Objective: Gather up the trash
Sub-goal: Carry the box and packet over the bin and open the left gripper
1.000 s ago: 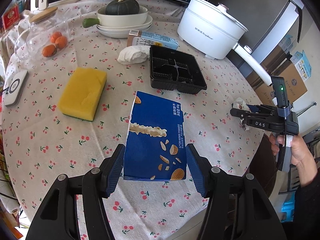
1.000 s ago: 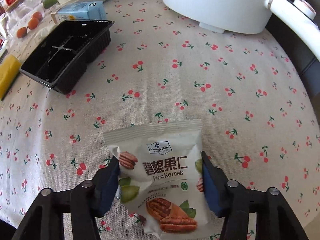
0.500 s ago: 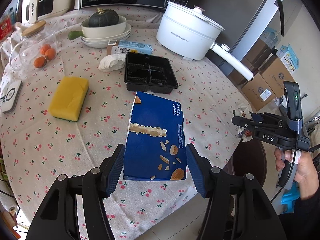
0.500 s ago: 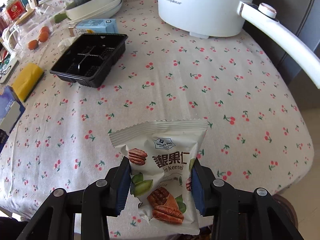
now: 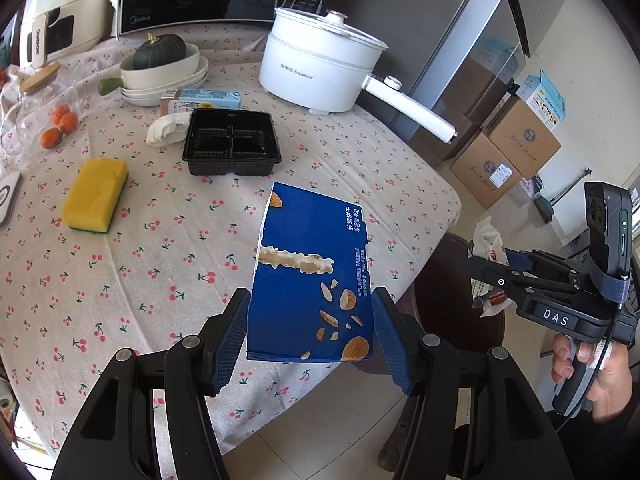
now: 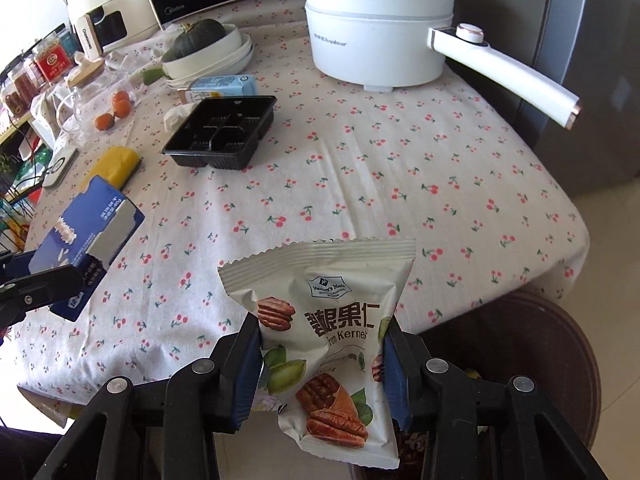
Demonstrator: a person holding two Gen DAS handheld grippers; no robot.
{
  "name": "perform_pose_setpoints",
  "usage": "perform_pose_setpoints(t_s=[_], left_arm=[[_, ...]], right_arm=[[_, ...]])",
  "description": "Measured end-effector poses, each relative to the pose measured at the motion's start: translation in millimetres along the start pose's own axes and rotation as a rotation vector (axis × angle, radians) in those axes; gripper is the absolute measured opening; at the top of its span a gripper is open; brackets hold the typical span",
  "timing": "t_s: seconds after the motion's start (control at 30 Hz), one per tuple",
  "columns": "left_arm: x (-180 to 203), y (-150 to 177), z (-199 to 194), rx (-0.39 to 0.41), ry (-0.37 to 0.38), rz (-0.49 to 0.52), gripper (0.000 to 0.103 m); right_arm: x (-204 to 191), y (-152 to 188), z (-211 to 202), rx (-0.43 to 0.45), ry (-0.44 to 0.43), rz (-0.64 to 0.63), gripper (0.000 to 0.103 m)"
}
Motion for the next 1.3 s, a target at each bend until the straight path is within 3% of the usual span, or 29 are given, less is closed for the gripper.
perform_pose_setpoints(t_s=[0.4, 0.67, 1.1, 1.3], left_arm=[[34, 9, 26, -0.049, -0.006, 0.071, 0.064], [77, 14, 52, -0.093, 0.023, 0.128, 0.064], [176, 30, 109, -0.165, 0.129, 0.29, 0.064], [202, 35, 130, -0.172, 0.168, 0.33, 0.065]], right_arm=[[71, 47, -14, -0.053, 0.06, 0.158, 0.046], [135, 74, -21, -0.074, 0.105, 0.277, 0.046], [200, 102, -33, -0.088, 0.154, 0.41, 0.046], [216, 111, -35, -0.097, 0.171, 0.43, 0.046]])
Point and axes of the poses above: each gripper's, at about its wrist camera, not at the fingertips, and z roughly the way its jaws point, x to its right, y to its underside, the point moved 9 cm from there along z, roughly the way its jaws point, and after that the axes turned 7 degrees about z, right-handed, at the moved point
